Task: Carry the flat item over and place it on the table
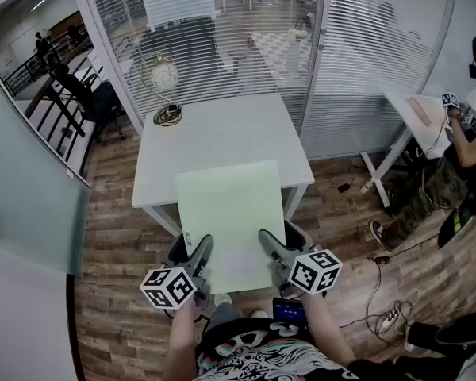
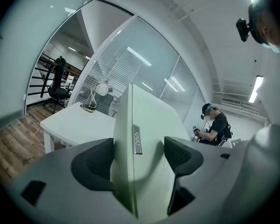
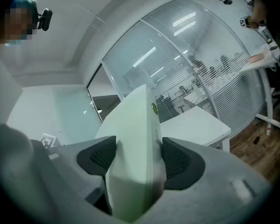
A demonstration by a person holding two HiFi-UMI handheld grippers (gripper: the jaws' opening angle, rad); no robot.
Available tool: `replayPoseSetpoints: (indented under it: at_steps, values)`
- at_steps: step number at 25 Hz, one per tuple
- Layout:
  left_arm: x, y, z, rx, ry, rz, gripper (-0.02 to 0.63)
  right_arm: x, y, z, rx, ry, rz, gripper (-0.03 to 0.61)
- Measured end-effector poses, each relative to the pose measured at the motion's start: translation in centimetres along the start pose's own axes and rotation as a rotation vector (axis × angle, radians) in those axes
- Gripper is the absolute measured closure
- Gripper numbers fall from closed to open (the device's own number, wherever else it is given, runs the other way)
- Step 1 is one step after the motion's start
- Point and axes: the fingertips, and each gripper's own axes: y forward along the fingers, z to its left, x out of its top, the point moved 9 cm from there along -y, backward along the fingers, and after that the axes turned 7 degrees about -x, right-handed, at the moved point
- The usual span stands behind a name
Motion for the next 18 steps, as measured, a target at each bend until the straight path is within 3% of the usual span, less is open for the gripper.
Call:
replayPoseSetpoints:
  at_steps: [18]
  values:
    - [-0.2, -2.0, -0.2, 0.027, 0.004, -0.025, 0.294, -0.5, -0.1, 1.0, 0.045, 0.001, 0.006, 0.282]
